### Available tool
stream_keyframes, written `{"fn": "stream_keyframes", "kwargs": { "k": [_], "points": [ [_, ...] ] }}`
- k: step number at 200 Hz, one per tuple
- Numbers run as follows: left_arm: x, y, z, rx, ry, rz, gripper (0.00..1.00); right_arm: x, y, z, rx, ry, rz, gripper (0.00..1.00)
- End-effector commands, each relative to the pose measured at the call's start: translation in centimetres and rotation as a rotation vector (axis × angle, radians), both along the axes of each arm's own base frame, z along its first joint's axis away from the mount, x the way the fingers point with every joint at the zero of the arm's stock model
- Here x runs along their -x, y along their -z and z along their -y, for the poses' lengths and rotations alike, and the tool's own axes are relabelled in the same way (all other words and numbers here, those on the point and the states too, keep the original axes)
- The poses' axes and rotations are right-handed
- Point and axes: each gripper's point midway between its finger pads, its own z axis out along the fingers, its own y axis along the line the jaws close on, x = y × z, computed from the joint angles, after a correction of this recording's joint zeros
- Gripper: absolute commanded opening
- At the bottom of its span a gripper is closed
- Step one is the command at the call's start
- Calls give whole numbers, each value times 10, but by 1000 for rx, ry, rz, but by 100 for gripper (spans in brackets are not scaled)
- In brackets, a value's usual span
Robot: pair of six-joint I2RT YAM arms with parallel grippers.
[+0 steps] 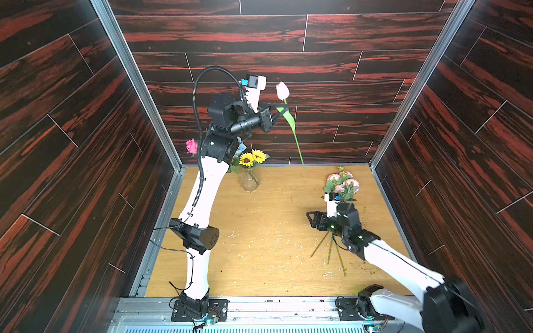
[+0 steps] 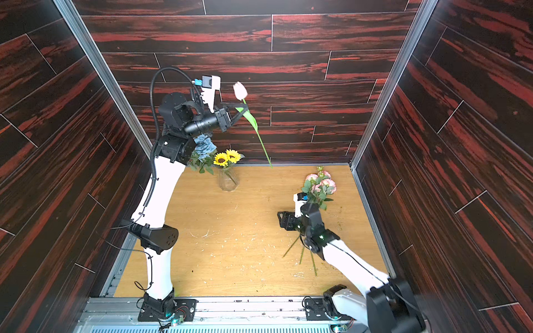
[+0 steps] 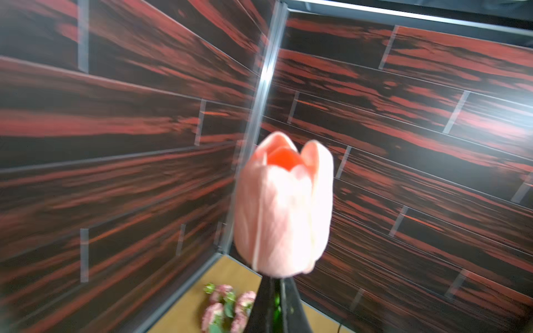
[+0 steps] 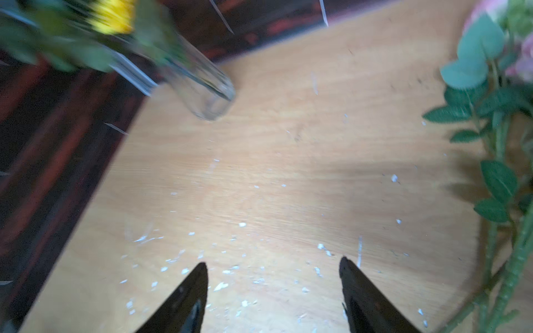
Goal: Pick out pink flowers from the vase
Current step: Pick up the flower from the vase.
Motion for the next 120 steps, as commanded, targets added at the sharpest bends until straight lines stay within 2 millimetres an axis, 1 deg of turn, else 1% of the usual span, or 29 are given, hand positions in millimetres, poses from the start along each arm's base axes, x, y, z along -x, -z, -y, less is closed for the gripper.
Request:
{"fn": "stream_keyframes", "kwargs": {
  "k": [1, 12, 26, 38, 51, 67, 84, 109, 120],
  "points": [
    [17, 49, 24, -113, 173, -93, 9, 18, -38, -13, -107, -111, 171, 74],
    [23, 70, 32, -180, 183, -100, 10, 26, -51, -11, -142, -125, 233, 74],
    [28, 93, 42, -230, 203, -115, 10, 36, -65, -3, -171, -110, 312, 74],
    [32, 107, 49, -255, 220, -131, 11, 43, -74, 3, -186, -97, 367, 76],
    [37, 122, 54, -273, 238, -148, 11, 49, -81, 6, -200, -96, 404, 80],
    [42, 139, 64, -285, 255, -174, 11, 51, -82, 2, -211, -122, 407, 81],
    [51, 159, 74, -316, 277, -206, 10, 48, -77, -5, -213, -150, 378, 81],
    [65, 179, 84, -317, 303, -219, 10, 45, -71, -8, -215, -158, 352, 81],
    [70, 182, 88, -298, 314, -225, 10, 43, -68, -8, -212, -152, 342, 81]
  ]
}}
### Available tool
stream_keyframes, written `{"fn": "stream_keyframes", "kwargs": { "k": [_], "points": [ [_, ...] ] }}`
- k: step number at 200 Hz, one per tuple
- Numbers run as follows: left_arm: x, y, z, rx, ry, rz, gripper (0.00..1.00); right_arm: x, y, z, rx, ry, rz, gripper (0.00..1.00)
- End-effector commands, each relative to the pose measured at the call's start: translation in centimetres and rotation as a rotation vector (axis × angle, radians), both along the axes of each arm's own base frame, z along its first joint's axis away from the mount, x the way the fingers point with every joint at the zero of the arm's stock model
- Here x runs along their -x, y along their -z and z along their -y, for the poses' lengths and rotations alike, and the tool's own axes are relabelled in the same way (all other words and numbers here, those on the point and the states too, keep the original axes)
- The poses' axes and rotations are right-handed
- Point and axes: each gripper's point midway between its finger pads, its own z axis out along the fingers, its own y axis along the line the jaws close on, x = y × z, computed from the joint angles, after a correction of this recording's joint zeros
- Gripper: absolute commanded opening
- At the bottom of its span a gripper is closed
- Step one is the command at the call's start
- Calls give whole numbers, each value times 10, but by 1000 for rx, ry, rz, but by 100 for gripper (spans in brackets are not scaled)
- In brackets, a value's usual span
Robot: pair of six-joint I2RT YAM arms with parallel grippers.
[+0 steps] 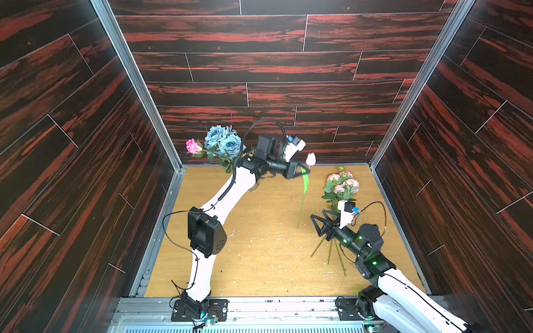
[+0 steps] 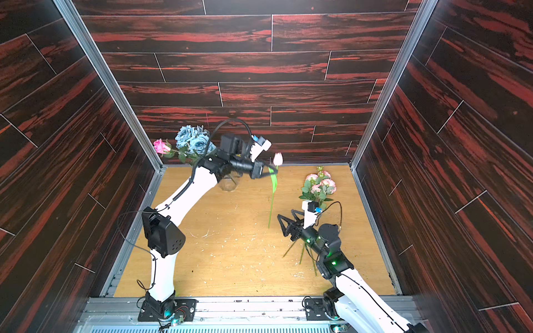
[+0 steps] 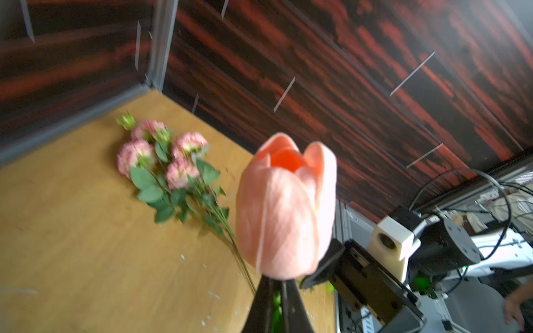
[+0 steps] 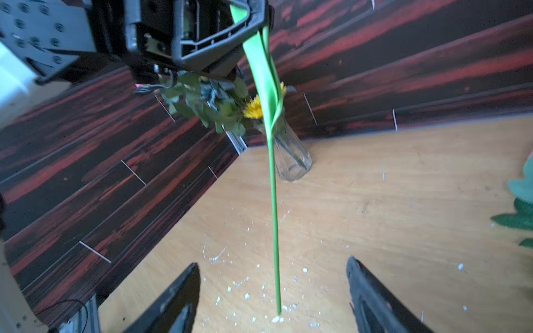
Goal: Pick out pink flowers from the vase
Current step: Pick up the flower from the vase.
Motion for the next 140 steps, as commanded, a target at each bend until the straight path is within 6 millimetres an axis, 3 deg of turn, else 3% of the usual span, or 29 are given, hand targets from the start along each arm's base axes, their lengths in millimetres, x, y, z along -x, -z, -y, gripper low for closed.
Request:
{"fn": "stream_keyframes", "kwargs": {
  "k": [1, 36, 62, 111, 140],
  "points": [
    [31, -51, -4, 99, 36, 129, 10, 0, -9, -5, -18, -22, 23, 81],
    [45, -47, 4, 162, 50, 73, 10, -2, -2, -14, -22, -70, -14, 81],
    [53, -43, 9, 162, 57, 78, 11, 0, 1, -24, -36, -123, -36, 75],
    [52, -33, 13, 151, 45, 67, 11, 3, -2, -24, -47, -137, -19, 50],
    [43, -27, 16, 134, 6, 59, 10, 2, 0, -24, -46, -137, -26, 26]
  ]
}}
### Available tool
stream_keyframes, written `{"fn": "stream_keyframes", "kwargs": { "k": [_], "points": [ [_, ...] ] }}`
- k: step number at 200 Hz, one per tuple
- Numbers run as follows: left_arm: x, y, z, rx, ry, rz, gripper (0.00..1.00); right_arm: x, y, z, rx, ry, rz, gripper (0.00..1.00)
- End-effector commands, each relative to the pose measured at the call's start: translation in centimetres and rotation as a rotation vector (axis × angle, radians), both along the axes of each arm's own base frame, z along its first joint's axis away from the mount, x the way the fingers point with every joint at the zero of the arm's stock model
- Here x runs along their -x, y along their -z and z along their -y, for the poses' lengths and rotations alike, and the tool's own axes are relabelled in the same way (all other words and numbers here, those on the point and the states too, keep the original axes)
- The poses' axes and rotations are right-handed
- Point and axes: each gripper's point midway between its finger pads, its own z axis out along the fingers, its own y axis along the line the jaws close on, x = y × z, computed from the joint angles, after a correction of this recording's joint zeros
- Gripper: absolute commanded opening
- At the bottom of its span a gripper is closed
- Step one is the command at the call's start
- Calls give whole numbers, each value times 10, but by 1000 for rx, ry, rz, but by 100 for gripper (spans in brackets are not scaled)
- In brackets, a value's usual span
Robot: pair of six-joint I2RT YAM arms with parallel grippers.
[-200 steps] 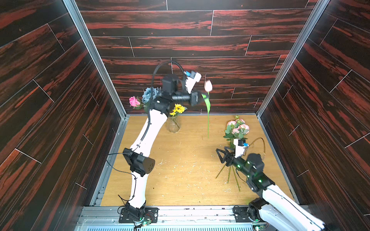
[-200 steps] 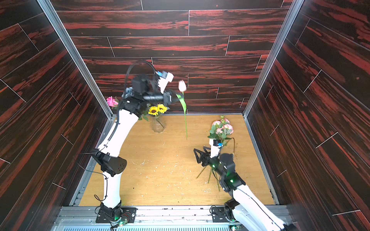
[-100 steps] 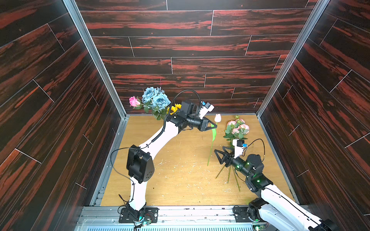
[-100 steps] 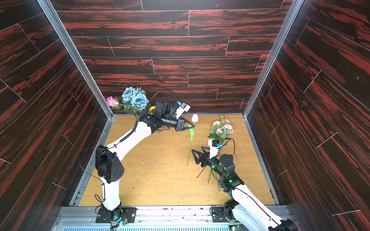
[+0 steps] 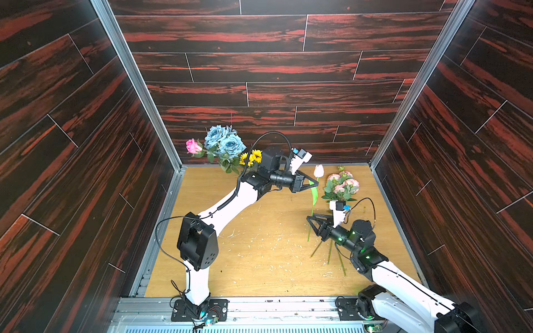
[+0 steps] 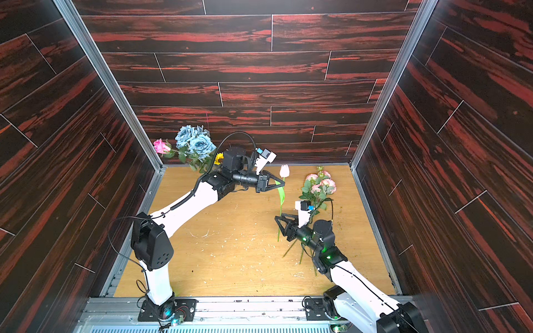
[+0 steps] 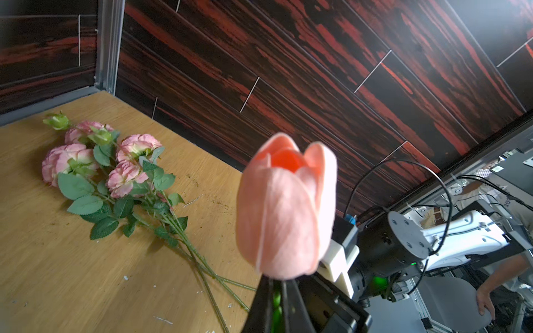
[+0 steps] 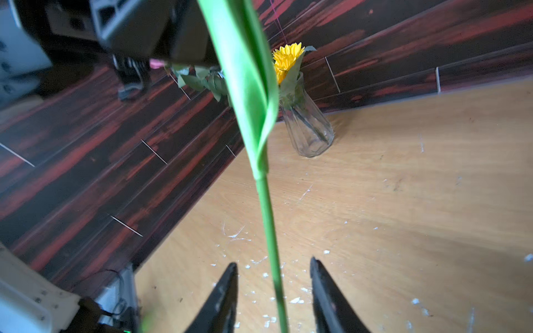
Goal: Pick out pink flowers from the vase
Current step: Pick up the flower from the vase.
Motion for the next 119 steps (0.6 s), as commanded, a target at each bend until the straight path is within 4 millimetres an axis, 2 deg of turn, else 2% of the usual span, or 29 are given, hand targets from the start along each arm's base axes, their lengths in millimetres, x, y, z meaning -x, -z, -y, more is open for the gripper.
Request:
{"fn": "stream_keyframes", "kwargs": {
  "k": [1, 71, 104, 119],
  "points": [
    [1, -21, -3, 29, -25, 52, 10, 1, -14, -3, -21, -18, 36, 25],
    [-9, -24, 2, 49, -53, 24, 10, -4, -6, -7, -5, -27, 0, 0],
    [-10, -23, 2, 62, -63, 18, 17, -6, -3, -7, 4, -20, -8, 0],
    [-12, -21, 1, 55, -75, 23, 23, -7, -2, -7, 9, -17, -9, 0]
  ]
}}
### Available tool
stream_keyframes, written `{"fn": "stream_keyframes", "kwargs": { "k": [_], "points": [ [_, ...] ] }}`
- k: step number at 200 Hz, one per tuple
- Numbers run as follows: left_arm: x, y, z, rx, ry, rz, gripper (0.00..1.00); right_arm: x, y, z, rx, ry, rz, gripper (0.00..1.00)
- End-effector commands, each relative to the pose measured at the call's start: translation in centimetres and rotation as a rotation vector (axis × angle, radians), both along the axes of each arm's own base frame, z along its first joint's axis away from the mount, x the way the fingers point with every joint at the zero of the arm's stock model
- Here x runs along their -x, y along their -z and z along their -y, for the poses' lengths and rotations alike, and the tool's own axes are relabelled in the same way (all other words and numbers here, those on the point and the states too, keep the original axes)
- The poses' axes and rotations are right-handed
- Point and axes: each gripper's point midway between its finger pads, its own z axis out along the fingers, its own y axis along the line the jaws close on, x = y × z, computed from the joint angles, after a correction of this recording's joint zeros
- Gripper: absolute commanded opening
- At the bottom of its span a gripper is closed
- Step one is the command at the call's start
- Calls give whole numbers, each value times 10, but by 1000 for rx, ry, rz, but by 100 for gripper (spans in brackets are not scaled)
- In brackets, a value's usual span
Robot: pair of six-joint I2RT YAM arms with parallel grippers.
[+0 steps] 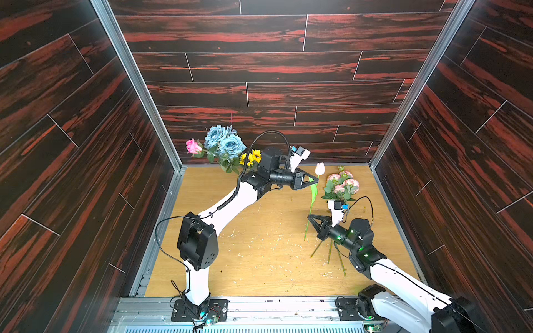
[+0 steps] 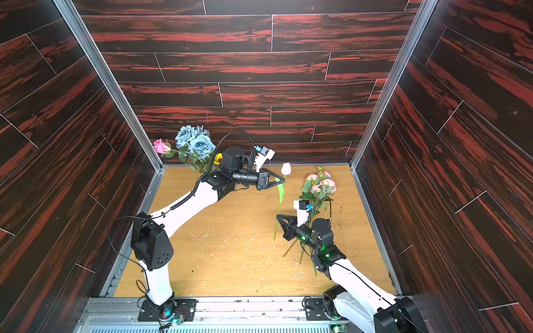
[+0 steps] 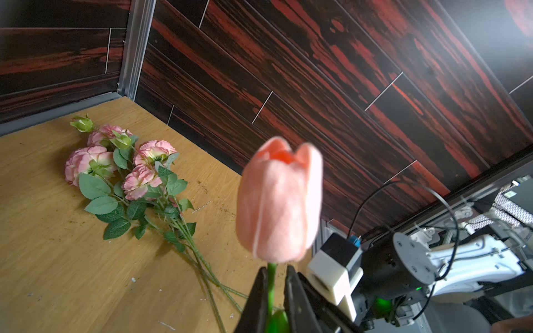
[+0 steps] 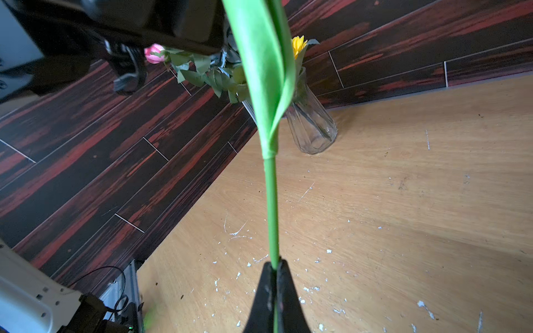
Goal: Pick out pink flowers from the vase
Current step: Pick up the flower from the vase, then place the flower at the center of the board.
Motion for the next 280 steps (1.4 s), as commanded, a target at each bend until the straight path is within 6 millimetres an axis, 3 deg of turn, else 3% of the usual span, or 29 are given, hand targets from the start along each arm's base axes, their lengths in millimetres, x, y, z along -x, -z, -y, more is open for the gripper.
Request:
{"fn": "stream_keyframes", "kwargs": {
  "k": [1, 9, 22, 41, 88, 98, 103, 131, 151, 190, 224, 280],
  "points": [
    [-1, -13, -1, 28, -16, 41, 24, -3, -8, -2, 2, -1, 14, 0],
    [-3, -10, -2, 14, -30, 41, 35, -4, -8, -2, 6, 2, 11, 0],
    [-8, -4, -4, -23, -66, 47, 72, -5, -8, -1, 15, 8, 10, 0],
    [-20, 11, -16, -124, -166, 66, 100, -10, -8, 4, 42, 46, 0, 0],
    [-50, 39, -67, -321, -499, 116, 100, -51, 10, 56, 238, 400, -147, 0],
    [-53, 55, -78, -350, -542, 103, 100, -58, 21, 67, 262, 449, -216, 0],
    [-50, 49, -84, -333, -563, 113, 100, -60, 30, 72, 267, 467, -256, 0],
    [-50, 65, -109, -279, -665, 106, 100, -70, 69, 100, 261, 529, -443, 0],
    [-46, 72, -119, -235, -716, 117, 100, -76, 86, 121, 258, 573, -531, 0],
    [-34, 79, -119, -119, -701, 115, 100, -92, 105, 124, 347, 562, -607, 0],
    [-25, 81, -107, 11, -636, 82, 100, -101, 130, 124, 421, 571, -669, 0],
    [-11, 78, -113, 45, -623, 131, 100, -117, 157, 119, 510, 538, -782, 0]
  ]
}}
